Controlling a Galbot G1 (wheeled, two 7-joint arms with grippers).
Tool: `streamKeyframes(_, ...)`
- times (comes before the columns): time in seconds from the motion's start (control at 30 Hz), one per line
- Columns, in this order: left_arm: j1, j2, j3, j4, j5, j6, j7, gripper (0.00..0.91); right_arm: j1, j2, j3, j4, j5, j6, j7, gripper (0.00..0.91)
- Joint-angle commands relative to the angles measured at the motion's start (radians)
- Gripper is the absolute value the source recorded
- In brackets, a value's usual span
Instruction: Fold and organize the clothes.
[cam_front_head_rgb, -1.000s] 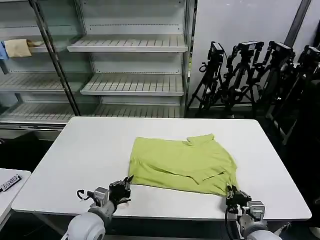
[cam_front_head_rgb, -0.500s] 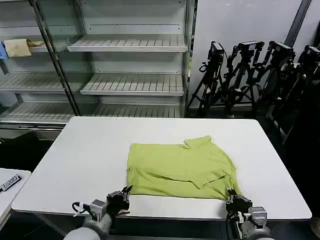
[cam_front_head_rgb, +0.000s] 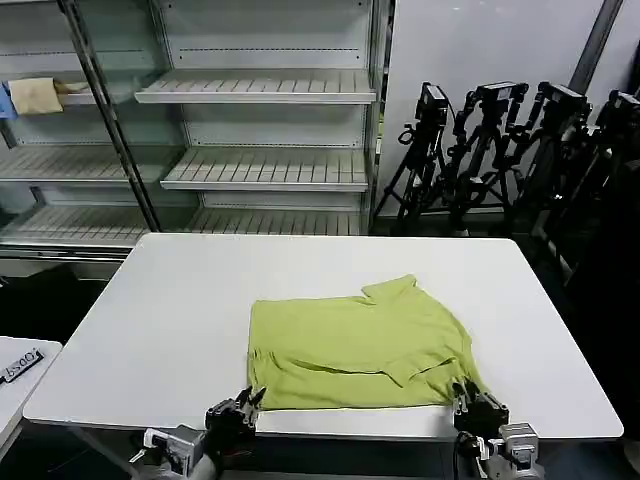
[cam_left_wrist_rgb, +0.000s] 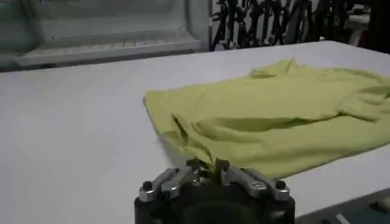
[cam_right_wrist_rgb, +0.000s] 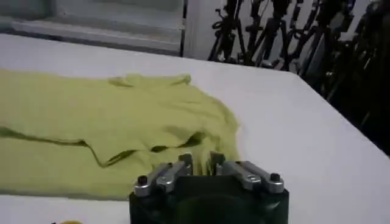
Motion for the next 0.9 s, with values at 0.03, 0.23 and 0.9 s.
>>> streamKeyframes(0.03,0.014,0.005,-0.018,-0.044,-0.002,-0.004,-0.011,0.907,0.011,-0.005,0.005,0.025,-0.018,0.028,0.006,0.907)
streamKeyframes(0.23,-0.114,0.038,-0.031,0.008,-0.076,-0.025,-0.045,0.907,0.139,-0.027,0.006,-0.008,0.037,0.024,0.023,0.907)
streamKeyframes(0.9,-0.709,0.032,0.148,0.494,-0.333,0.005,-0.143,0.907,0.914,-0.079,-0.34,-0.641,0.303,-0.032,0.049,0.907)
